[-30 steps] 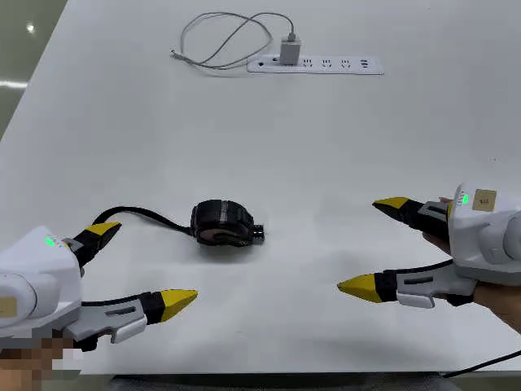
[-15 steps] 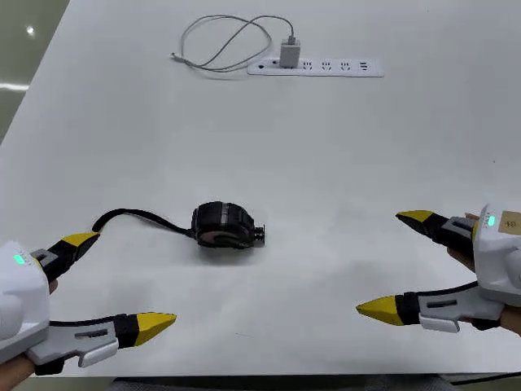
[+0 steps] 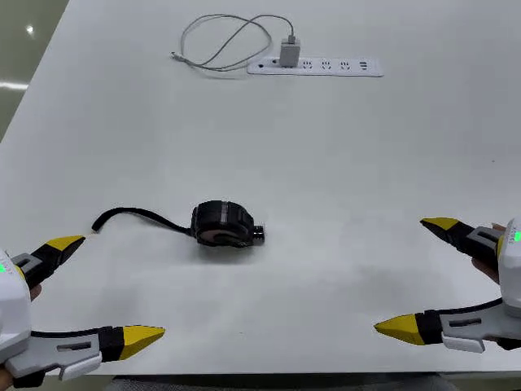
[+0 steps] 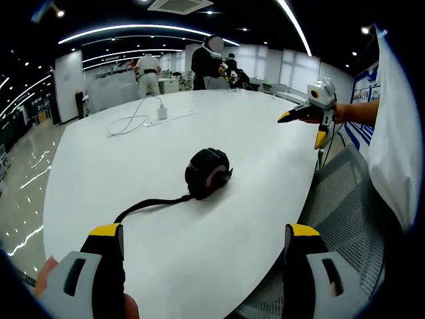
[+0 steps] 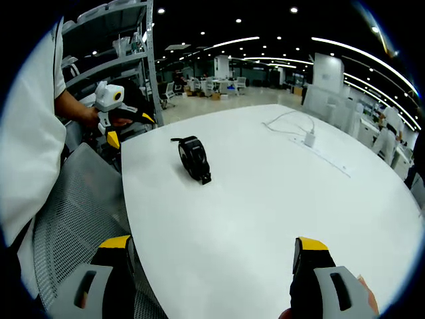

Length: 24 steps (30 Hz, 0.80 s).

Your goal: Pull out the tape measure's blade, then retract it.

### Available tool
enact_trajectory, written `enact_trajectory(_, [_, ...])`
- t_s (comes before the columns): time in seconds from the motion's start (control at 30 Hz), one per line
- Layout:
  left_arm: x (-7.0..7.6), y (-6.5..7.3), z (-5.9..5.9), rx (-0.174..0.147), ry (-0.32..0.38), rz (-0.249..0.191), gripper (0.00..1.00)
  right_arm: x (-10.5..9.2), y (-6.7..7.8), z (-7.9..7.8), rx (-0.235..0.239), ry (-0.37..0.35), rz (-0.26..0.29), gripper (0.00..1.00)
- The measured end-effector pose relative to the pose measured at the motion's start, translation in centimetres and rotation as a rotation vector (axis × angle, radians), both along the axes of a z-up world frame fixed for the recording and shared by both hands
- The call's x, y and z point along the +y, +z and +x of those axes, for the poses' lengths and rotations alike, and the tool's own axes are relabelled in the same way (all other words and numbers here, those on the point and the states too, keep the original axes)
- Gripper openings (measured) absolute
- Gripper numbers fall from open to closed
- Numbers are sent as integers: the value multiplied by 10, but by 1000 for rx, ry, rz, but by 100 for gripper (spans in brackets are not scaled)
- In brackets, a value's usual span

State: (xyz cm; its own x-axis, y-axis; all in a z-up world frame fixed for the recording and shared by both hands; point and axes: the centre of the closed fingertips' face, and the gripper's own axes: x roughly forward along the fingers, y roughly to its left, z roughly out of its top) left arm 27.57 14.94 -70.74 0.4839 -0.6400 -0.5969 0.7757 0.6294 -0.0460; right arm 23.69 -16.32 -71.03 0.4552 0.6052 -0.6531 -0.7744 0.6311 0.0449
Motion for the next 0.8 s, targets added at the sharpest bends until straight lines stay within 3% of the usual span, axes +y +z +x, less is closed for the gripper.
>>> enact_trajectory(0.4, [0, 0, -7, 7, -24, 4, 99, -16, 1, -8, 4, -39, -1, 99])
enact_trajectory(0.8, [1, -2, -9, 13, -32, 12, 99, -14, 1, -10, 8, -42, 5, 99])
